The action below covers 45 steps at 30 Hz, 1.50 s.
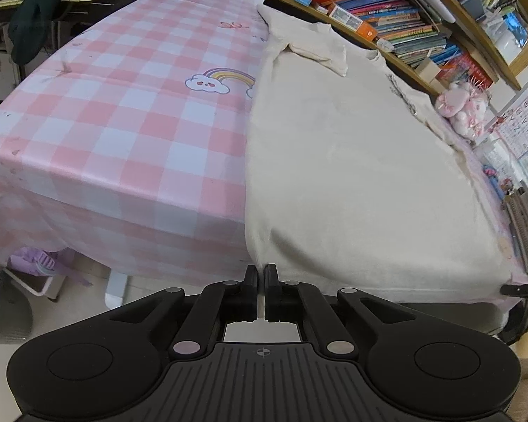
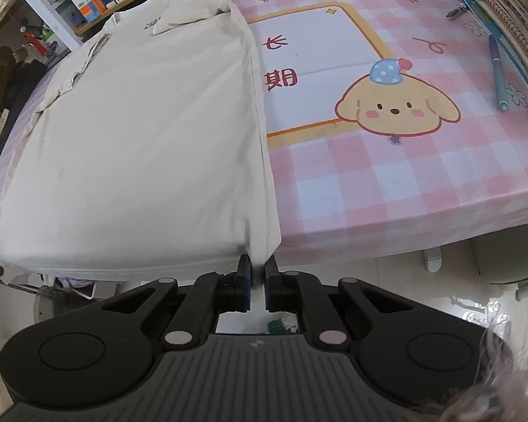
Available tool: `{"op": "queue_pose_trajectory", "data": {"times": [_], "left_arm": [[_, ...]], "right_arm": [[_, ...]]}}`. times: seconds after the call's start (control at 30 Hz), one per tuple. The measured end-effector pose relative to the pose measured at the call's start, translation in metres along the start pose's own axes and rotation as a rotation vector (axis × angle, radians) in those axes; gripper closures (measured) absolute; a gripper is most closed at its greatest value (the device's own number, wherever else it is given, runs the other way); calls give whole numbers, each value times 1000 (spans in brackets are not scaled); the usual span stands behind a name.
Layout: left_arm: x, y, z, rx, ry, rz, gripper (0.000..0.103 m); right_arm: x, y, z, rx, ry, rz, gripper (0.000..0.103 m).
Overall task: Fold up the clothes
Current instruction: 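Grasp the shirt hem with the left gripper while the right gripper grasps the hem, then lift the hem with both grippers and fold it toward the collar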
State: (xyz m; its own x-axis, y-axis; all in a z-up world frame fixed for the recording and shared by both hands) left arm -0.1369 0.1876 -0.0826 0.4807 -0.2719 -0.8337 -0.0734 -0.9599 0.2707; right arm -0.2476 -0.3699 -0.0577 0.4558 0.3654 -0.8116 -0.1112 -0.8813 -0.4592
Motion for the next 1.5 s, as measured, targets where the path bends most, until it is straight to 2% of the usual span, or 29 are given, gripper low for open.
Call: {"op": "queue_pose_trajectory", "data": {"times": [0.4, 0.7, 0.77, 0.9, 1.0, 1.1, 1.23, 1.3, 1.5], "left_arm": [[-31, -8, 9, 7, -56, 103, 102], [-34, -19, 60, -22, -224, 152, 102], [-34, -21, 65, -40, -241, 167, 102], [-48, -25, 40, -161, -157, 269, 102], [-64, -26, -1, -255, -15, 375, 102], [-71, -24, -44, -336, 120, 441, 102], [-66, -10, -108, -406, 261, 472, 102], [-62, 3, -138, -406, 311, 476, 102], [-40, 41, -213, -428, 409, 430, 102]], "right_arm": [[-41, -6, 19, 62, 19, -48, 97], [-53, 9, 70, 151, -45, 3, 97], [-54, 14, 83, 175, -67, 15, 98], [-63, 15, 91, 250, -54, -30, 97], [-83, 11, 70, 317, 56, -132, 97], [-105, 8, 33, 359, 211, -235, 98], [-122, 3, -26, 374, 400, -347, 98], [-121, -3, -62, 347, 458, -373, 98], [-100, -15, -160, 303, 533, -383, 98]]}}
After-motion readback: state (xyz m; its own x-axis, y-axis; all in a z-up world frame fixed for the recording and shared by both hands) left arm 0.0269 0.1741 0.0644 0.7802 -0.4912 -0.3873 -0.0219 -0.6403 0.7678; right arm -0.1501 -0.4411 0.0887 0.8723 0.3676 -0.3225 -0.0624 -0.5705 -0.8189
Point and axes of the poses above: each gripper's, at about its wrist camera, not at the fingertips, and x roughly the way its jaws point, y to its right, z to its underside, the point moved 5 cm from there along x, roughly the way its jaws point, and after that the axes turned 10 degrees about -z, right-handed, at the moved point
